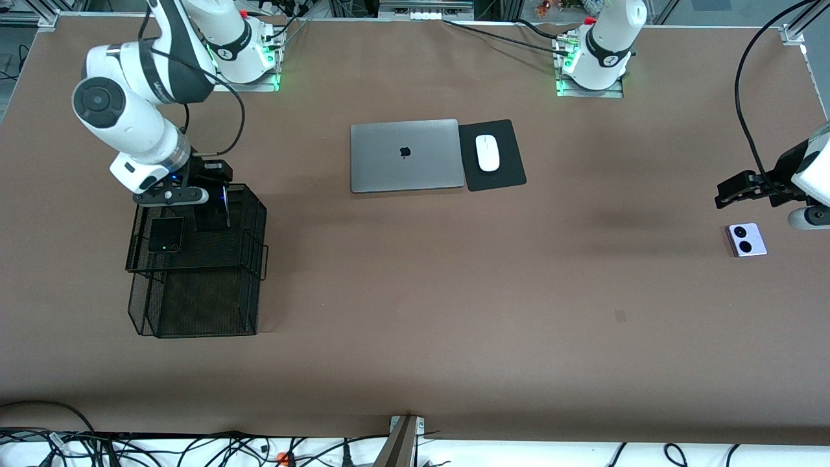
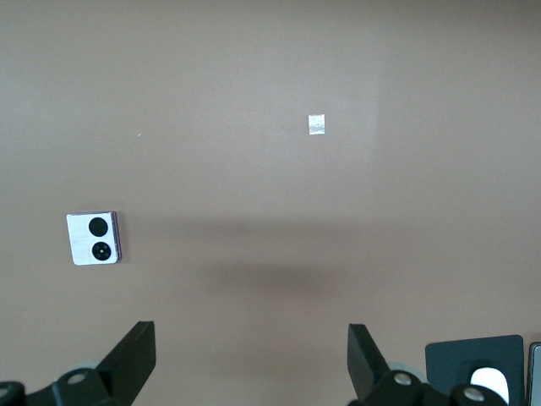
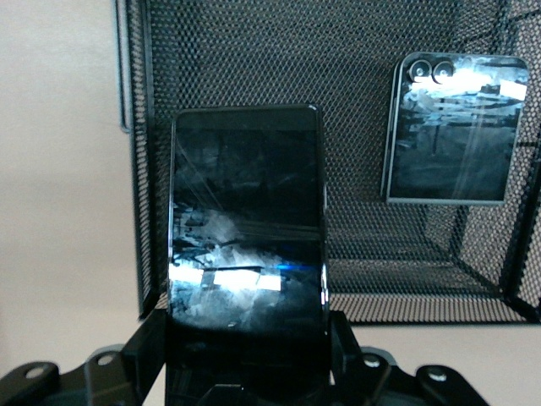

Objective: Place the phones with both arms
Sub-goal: 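Release the bar phone in the basket while the left gripper reaches the white phone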

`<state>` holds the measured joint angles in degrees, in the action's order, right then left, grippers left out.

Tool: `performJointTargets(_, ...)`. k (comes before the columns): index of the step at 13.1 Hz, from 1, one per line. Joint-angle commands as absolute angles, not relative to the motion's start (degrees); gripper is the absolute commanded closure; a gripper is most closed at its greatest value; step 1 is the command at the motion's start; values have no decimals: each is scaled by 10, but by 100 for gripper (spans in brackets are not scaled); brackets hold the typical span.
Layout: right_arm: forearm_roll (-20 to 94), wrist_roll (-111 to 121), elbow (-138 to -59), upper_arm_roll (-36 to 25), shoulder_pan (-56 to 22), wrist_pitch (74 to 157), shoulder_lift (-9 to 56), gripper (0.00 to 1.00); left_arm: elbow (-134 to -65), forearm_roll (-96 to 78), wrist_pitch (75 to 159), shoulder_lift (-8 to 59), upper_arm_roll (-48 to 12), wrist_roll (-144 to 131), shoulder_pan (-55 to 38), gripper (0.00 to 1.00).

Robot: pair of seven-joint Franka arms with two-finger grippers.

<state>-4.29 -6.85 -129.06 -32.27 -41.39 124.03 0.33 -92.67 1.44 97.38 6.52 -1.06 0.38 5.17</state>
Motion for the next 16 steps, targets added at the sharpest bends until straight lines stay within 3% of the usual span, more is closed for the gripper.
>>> performJointTargets(1,-25,-69,-1289,-322,-402,1260,17,100,-910,2,959,71,-10,7,52,0)
performJointTargets(11,27,-72,-1279,-322,-396,1322,66,100,-911,3,955,71,-10,7,53,0)
performJointTargets(12,32,-72,-1276,-322,-396,1322,72,87,-911,3,955,71,-10,7,53,0)
performJointTargets(14,43,-71,-1274,-322,-396,1320,74,11,-911,3,955,71,-10,8,53,0)
performJointTargets(15,43,-69,-1269,-322,-396,1314,74,0,-911,3,955,71,-10,8,54,0)
performJointTargets(16,43,-66,-1262,-323,-396,1305,71,0,-911,3,955,71,-10,9,54,0)
